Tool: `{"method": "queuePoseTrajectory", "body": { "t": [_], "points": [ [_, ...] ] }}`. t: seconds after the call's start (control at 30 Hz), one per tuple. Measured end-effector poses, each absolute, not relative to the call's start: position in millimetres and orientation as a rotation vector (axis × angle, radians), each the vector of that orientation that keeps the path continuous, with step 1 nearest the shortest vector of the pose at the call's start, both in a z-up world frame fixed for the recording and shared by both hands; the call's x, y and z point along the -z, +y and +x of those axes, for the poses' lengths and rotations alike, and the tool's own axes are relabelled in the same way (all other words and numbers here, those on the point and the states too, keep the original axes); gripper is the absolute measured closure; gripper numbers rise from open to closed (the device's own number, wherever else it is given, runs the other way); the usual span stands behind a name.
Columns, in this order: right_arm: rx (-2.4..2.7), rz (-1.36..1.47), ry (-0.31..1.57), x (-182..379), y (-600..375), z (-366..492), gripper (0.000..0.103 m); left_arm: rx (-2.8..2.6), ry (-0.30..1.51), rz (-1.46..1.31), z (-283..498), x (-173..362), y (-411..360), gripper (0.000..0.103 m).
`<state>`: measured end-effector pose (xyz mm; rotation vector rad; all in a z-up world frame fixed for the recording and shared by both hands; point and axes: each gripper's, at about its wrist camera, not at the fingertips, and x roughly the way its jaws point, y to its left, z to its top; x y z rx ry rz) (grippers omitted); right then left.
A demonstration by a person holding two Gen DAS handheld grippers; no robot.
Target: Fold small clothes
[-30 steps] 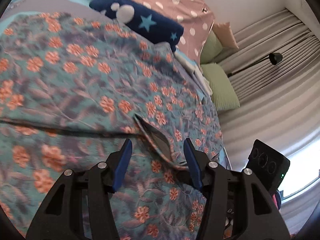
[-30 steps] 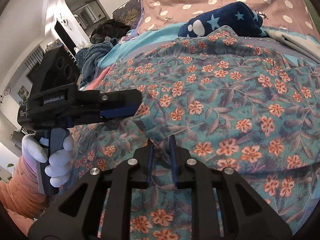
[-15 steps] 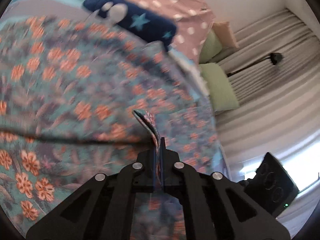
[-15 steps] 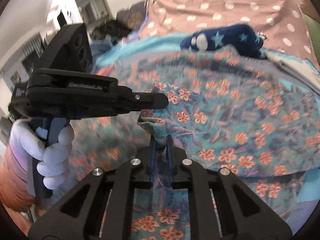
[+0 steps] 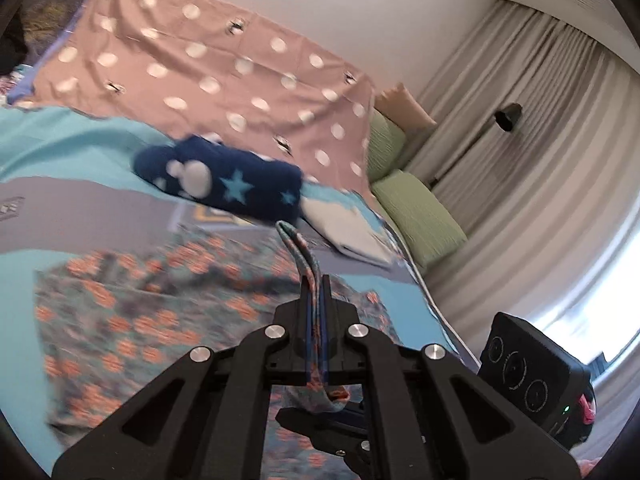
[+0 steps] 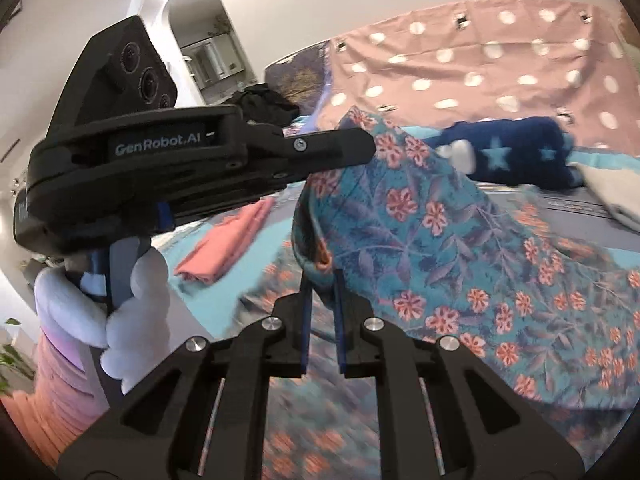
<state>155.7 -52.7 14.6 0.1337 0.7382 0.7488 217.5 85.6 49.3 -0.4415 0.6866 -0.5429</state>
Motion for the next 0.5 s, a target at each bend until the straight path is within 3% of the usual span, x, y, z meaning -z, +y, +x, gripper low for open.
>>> {"method": "queuePoseTrajectory", "body": {
  "t": [0.5],
  "points": [
    [-0.818, 0.075, 0.838, 19.6, 24.2, 183.9, 0.091, 0.399, 0.747, -0.484, 230.2, -8.0, 174.0, 0.1]
  ]
}}
